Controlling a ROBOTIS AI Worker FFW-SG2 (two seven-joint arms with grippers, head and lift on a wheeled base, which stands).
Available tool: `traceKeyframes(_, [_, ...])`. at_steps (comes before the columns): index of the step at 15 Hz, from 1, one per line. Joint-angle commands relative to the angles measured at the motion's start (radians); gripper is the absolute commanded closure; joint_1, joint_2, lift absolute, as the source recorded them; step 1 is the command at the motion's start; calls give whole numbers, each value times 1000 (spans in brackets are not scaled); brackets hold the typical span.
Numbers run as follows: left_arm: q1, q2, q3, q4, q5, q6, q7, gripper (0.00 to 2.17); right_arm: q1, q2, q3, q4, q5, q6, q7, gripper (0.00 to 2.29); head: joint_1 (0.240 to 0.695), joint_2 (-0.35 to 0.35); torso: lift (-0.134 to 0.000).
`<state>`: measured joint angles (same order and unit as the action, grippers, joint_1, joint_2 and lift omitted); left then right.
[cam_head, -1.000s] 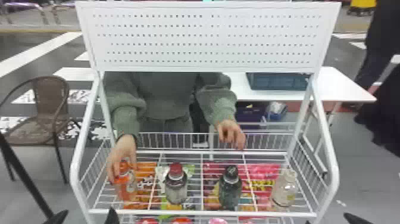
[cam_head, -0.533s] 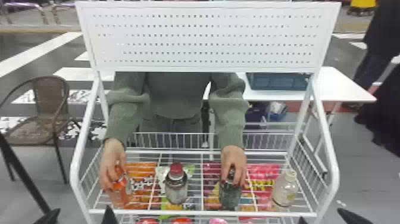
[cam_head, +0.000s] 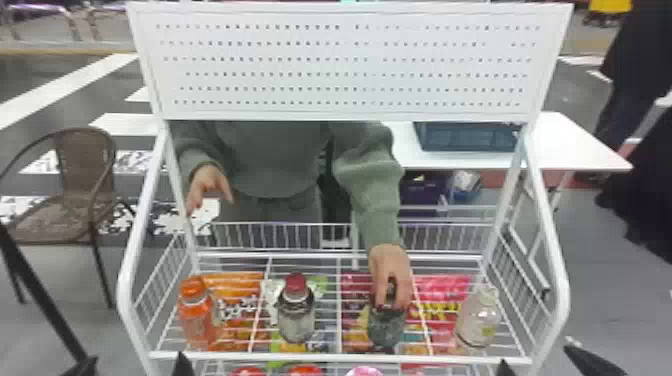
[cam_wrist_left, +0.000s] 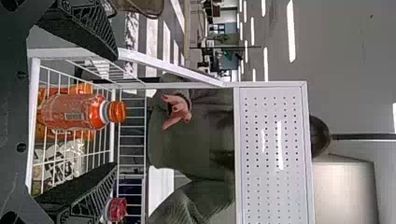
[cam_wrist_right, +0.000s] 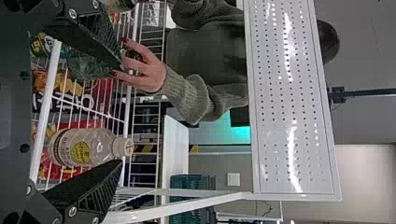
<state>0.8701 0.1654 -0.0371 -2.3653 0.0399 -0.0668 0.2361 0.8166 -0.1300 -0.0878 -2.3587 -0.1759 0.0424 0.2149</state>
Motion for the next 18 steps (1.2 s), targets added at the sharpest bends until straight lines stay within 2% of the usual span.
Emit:
traceKeyframes(1, [4, 9, -3, -2, -3, -4, 2, 90, 13, 1, -3, -8, 1, 0, 0, 147, 499, 0, 0])
traceKeyframes(4, [-6, 11, 19, 0, 28, -1, -23, 90, 27, 3, -9, -16, -1, 0, 1, 151, 499, 0, 0])
traceKeyframes(8, [-31, 8, 120, -5, 130, 88, -118, 90, 39, 7, -7, -19, 1, 0, 3, 151, 499, 0, 0])
traceKeyframes(9, [-31, 9, 152, -9, 172, 115, -165, 90, 44, 7, -10, -20, 1, 0, 3, 151, 499, 0, 0])
traceKeyframes(10, [-33, 11, 168, -11, 184, 118, -175, 90, 47, 7, -13, -22, 1, 0, 1, 151, 499, 0, 0])
traceKeyframes(18, [-36, -6, 187, -11, 173, 72, -153, 90, 47, 1, -21, -20, -2, 0, 1, 151, 499, 0, 0])
